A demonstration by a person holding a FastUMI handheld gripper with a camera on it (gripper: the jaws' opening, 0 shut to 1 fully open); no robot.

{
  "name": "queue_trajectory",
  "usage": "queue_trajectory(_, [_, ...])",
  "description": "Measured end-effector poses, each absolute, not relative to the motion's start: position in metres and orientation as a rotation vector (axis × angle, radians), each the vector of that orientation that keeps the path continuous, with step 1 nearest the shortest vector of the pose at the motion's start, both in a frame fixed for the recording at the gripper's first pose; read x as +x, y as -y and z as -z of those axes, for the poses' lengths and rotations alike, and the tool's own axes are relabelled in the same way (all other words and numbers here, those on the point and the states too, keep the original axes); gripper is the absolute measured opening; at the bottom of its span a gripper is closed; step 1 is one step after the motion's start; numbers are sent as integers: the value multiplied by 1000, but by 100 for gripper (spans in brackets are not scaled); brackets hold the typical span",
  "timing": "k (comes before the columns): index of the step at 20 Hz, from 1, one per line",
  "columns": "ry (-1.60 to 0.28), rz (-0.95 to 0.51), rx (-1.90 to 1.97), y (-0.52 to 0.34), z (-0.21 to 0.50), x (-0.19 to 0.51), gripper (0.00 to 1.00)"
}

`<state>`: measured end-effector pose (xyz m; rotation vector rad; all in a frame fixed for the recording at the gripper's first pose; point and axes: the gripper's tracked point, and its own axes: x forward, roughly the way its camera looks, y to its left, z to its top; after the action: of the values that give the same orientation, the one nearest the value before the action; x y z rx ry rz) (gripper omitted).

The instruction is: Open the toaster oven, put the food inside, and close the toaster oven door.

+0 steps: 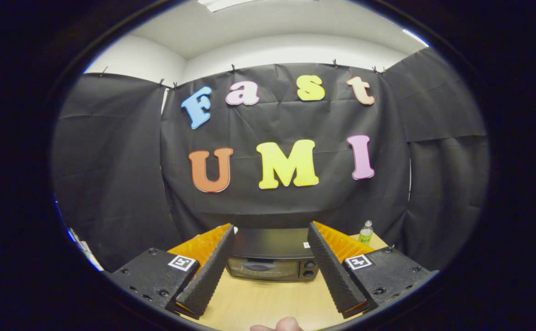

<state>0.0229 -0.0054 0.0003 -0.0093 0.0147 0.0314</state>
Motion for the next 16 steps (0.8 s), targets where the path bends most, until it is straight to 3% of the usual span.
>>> queue_trajectory(9, [-121, -23, -8, -4, 45, 51, 100])
queue_trajectory(16, [-273, -18, 12, -15, 132, 138, 100])
